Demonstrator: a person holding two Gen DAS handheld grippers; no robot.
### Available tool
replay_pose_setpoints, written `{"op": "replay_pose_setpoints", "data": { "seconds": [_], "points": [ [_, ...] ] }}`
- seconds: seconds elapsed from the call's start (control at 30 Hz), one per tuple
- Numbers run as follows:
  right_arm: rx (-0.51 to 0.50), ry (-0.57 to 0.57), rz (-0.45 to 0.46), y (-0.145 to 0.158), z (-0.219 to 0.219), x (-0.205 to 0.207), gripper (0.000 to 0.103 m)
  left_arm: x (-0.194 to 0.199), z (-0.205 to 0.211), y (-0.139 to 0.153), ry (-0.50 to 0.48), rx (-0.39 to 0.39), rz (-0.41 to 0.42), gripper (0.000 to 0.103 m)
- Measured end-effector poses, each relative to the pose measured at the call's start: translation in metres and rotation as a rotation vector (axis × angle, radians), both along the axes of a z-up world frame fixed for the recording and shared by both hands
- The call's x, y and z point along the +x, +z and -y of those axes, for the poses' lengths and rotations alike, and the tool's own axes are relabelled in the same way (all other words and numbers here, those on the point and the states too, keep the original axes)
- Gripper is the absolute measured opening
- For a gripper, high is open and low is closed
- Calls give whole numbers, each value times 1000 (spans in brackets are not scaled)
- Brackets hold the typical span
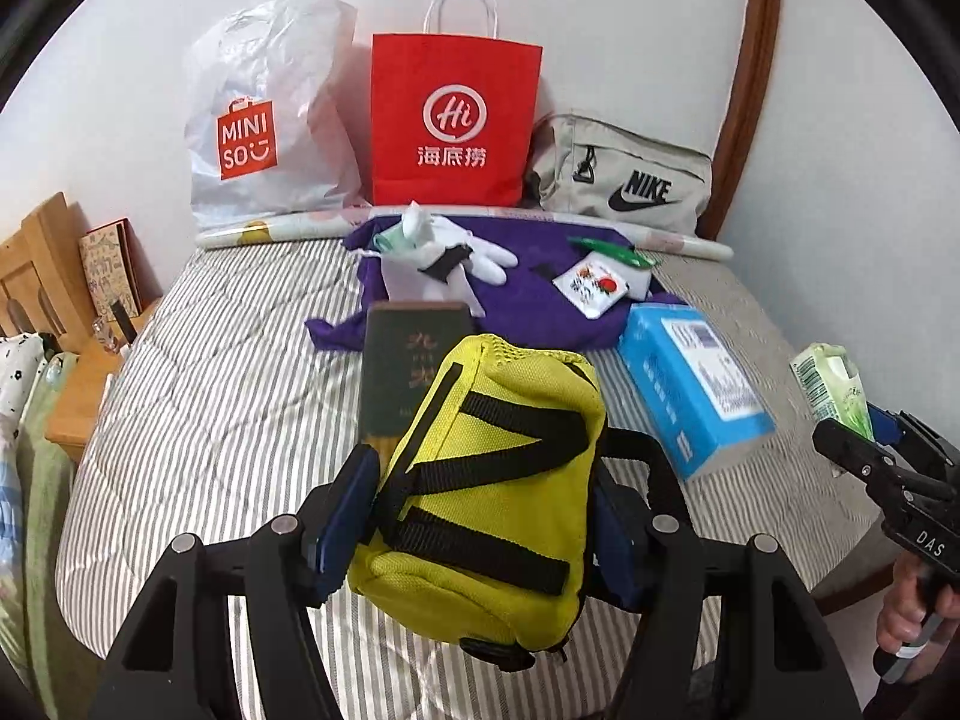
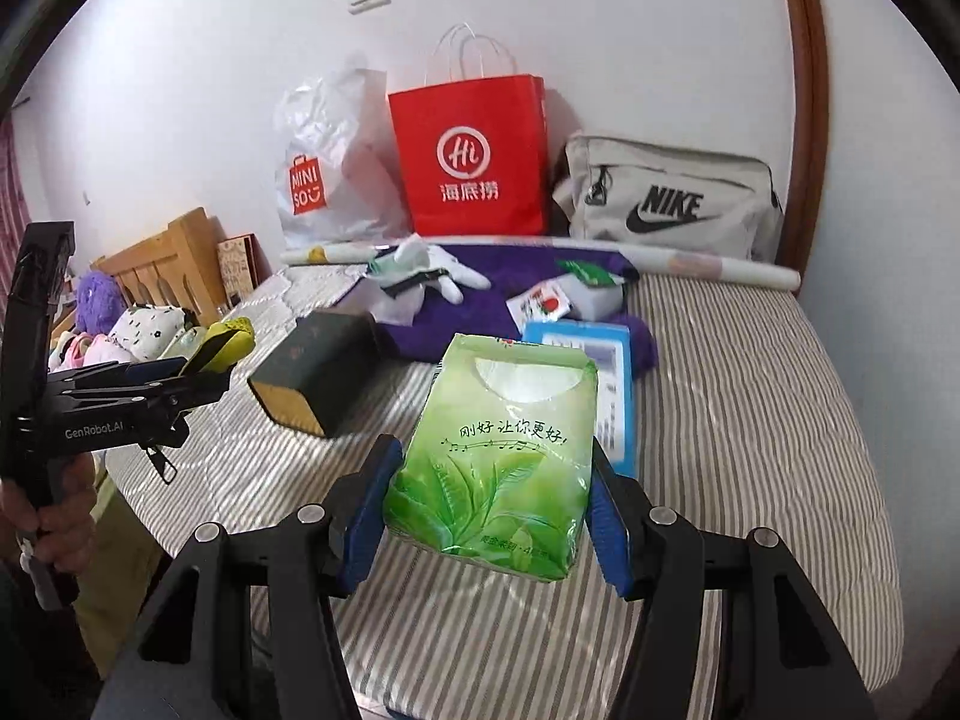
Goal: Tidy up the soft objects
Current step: 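Lift and carry the yellow bag and green tissue pack over the purple towel, then lower both held items onto the purple towel and open both tools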
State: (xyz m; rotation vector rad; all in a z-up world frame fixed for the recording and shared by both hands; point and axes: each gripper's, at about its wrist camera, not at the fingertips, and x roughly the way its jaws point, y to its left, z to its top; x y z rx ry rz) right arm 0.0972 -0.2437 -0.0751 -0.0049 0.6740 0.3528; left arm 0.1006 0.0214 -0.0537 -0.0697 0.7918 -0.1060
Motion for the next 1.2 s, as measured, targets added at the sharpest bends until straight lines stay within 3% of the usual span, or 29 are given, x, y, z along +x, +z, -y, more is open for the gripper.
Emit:
{"op": "replay_pose_setpoints", "data": {
  "seconds": [0.7,1.2],
  "points": [
    [-31,59,4,32,-30,103,58,89,-10,34,37,6,27,64],
    [-55,75,-31,23,-54,177,58,150,-15,33,47,46,49,64]
  ]
}}
